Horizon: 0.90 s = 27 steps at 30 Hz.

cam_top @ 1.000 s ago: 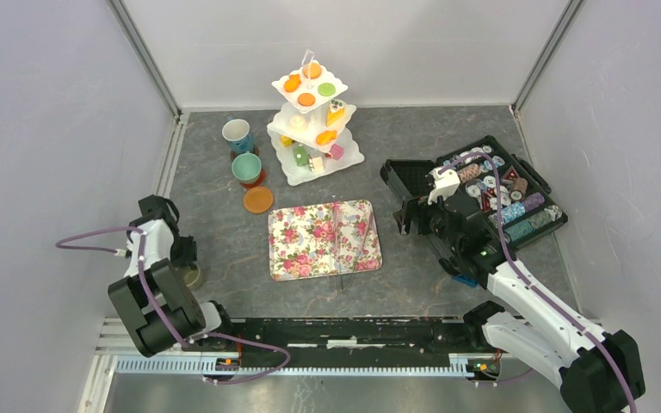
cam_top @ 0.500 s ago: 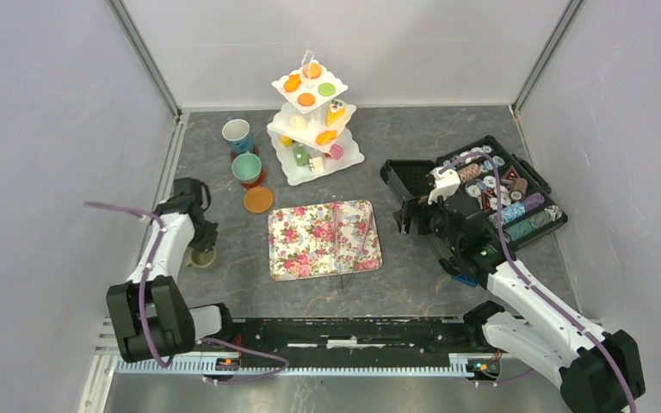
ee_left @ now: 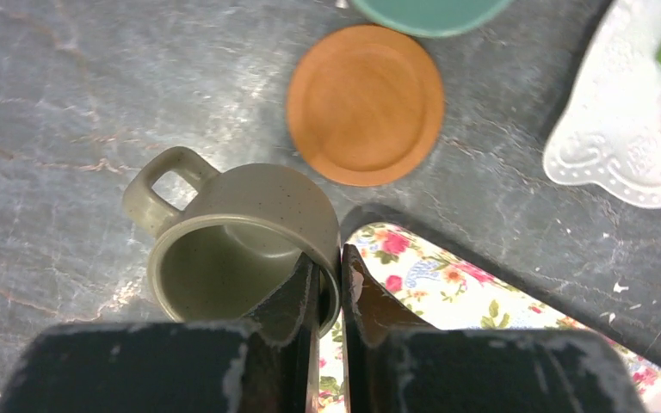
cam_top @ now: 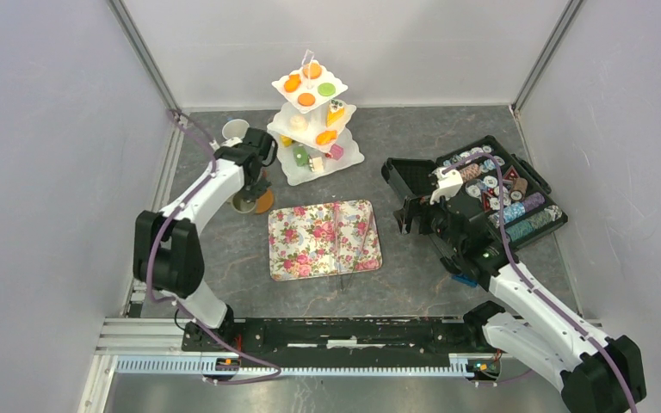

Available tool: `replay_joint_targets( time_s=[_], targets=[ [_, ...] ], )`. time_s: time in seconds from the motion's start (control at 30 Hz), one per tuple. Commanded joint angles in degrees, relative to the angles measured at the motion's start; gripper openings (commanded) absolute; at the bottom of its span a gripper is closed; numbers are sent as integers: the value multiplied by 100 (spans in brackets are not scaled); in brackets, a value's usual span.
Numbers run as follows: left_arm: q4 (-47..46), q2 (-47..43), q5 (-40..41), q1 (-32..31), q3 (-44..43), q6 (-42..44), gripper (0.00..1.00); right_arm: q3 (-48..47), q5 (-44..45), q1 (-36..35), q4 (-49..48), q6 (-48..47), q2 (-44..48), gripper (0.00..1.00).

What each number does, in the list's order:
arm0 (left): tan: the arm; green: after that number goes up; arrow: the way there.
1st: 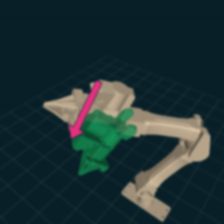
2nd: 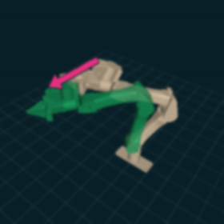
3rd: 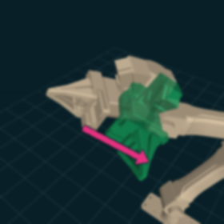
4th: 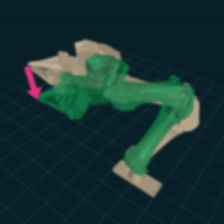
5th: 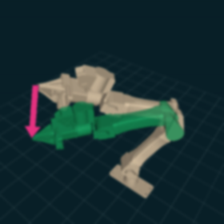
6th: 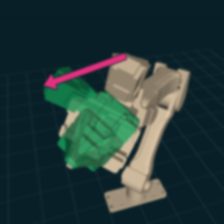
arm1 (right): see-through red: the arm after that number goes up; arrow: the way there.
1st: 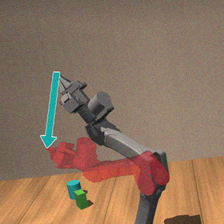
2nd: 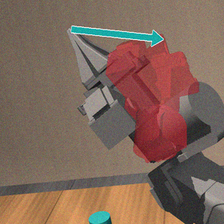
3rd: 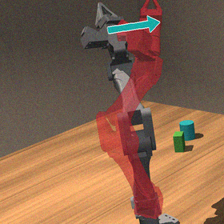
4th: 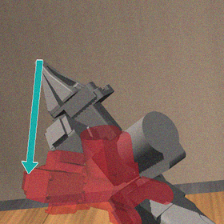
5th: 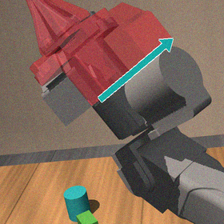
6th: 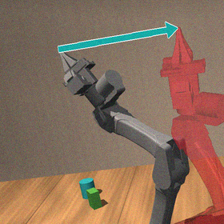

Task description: Serve the afternoon tea

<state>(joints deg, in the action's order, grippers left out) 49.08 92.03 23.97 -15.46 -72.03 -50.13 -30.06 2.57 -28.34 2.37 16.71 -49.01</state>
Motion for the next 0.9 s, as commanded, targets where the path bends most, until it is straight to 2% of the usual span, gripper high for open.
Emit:
replay_joint_targets(
  time_s=[0.0, 0.5, 0.87],
  targets=[
    [100, 392, 242, -198, -661, 554, 2, 9, 5, -5, 279, 104, 74, 98],
    [-249, 1298, -73, -34, -1193, 483, 3, -43, 306, -5, 553, 1, 321, 98],
    [-552, 1589, -164, 96, -1096, 188, 13, -68, 332, -5, 580, -20, 384, 98]
  ],
)
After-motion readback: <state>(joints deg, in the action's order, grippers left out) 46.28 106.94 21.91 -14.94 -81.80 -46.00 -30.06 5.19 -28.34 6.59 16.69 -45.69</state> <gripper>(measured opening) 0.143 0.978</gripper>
